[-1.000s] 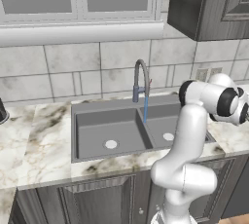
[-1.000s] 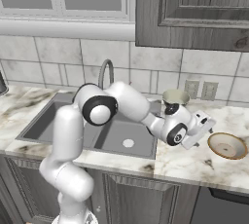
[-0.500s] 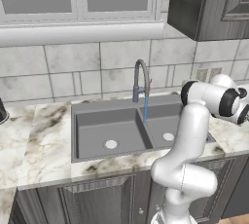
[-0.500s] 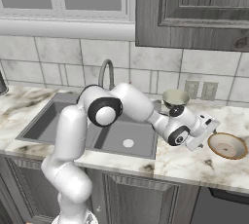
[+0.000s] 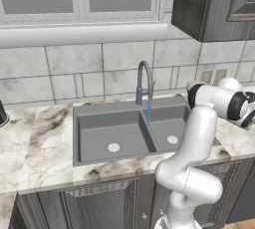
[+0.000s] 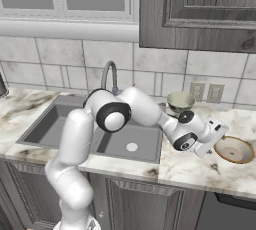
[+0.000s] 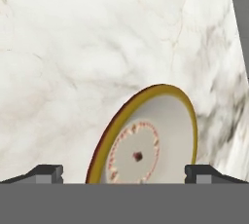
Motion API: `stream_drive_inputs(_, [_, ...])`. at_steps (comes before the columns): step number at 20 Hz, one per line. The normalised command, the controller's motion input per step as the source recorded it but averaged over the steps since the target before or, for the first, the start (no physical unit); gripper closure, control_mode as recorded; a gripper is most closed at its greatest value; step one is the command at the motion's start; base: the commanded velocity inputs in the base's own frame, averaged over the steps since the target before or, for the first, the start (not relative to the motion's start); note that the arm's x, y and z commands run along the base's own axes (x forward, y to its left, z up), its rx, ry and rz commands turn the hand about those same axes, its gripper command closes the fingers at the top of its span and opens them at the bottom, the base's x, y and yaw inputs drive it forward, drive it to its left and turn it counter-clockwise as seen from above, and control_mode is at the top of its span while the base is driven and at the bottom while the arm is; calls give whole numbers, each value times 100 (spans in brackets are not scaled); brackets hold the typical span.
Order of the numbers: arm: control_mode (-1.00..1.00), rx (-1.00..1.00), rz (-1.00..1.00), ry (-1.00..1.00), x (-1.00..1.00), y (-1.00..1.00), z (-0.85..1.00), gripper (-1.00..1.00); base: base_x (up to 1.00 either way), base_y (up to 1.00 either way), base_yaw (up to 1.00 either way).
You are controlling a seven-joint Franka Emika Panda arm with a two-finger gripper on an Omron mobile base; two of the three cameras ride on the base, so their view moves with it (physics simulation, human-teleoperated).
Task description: Rinse each bowl for a few seconds and place them down in the sink or on the counter.
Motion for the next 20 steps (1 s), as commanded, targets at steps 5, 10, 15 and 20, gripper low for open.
stream_drive_inputs(5, [-100, 0, 3, 0, 5, -8, -12, -100, 0, 0, 0])
stream_drive_inputs(10, [-100, 0, 3, 0, 7, -12, -8, -100, 0, 0, 0])
stream_drive_inputs(15, [-100, 0, 4, 0, 8, -13, -8, -100, 0, 0, 0])
stream_drive_inputs(20, [-100, 1, 4, 0, 7, -5, -15, -100, 0, 0, 0])
